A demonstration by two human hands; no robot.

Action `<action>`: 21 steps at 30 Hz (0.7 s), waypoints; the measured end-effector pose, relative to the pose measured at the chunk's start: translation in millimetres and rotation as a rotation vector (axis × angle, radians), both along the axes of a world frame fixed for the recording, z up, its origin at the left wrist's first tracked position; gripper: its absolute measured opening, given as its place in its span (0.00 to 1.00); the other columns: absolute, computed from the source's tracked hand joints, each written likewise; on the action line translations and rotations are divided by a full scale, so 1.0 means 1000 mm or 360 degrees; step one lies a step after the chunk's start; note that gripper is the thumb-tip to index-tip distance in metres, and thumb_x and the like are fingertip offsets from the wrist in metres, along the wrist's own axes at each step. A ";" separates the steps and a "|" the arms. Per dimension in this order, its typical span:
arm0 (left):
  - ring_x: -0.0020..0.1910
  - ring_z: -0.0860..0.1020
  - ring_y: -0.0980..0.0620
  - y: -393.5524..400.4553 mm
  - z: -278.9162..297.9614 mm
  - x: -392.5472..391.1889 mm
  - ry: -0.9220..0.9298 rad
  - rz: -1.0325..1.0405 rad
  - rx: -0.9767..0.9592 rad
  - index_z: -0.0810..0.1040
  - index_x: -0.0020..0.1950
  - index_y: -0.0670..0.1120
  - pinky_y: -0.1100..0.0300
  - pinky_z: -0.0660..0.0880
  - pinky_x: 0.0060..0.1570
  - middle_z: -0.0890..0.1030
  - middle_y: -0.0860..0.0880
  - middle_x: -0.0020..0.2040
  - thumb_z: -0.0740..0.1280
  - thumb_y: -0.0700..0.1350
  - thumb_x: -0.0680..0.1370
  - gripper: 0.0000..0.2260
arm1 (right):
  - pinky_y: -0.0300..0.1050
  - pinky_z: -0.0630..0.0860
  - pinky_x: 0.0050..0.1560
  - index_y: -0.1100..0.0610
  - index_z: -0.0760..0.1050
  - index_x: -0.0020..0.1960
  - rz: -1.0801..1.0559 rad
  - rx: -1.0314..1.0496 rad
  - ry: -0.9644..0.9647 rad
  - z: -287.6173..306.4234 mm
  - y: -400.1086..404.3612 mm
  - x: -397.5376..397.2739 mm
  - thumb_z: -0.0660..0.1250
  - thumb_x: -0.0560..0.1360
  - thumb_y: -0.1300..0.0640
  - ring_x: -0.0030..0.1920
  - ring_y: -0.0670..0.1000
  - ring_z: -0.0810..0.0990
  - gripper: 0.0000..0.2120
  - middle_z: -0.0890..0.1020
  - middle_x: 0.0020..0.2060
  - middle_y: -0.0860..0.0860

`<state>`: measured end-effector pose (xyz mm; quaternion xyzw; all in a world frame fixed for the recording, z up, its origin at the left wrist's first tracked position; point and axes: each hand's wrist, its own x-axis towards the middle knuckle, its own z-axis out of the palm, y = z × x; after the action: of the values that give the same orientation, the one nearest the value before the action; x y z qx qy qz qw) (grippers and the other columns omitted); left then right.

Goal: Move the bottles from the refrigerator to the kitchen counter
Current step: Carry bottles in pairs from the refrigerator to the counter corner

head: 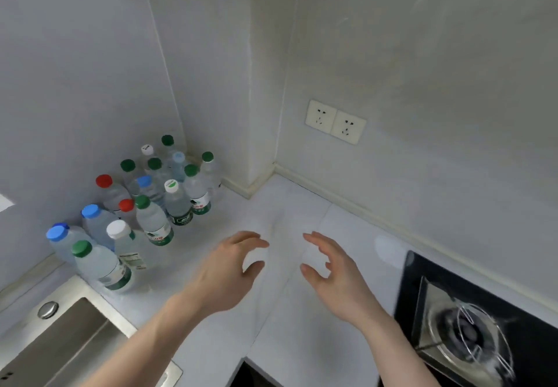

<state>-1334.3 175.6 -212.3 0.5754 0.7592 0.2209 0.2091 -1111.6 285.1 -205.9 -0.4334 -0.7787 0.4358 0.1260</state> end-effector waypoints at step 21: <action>0.69 0.72 0.58 -0.011 0.044 0.362 0.0037 -0.1141 0.0152 0.76 0.69 0.59 0.66 0.64 0.68 0.72 0.62 0.71 0.67 0.49 0.81 0.16 | 0.30 0.63 0.72 0.38 0.67 0.76 -0.1080 0.0149 -0.0011 0.039 -0.197 0.398 0.70 0.80 0.50 0.72 0.30 0.64 0.27 0.64 0.74 0.29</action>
<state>-971.8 164.2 -168.4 0.8167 0.5002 0.1623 0.2375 -713.4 88.4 -167.0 -0.6629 -0.6098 0.3313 0.2810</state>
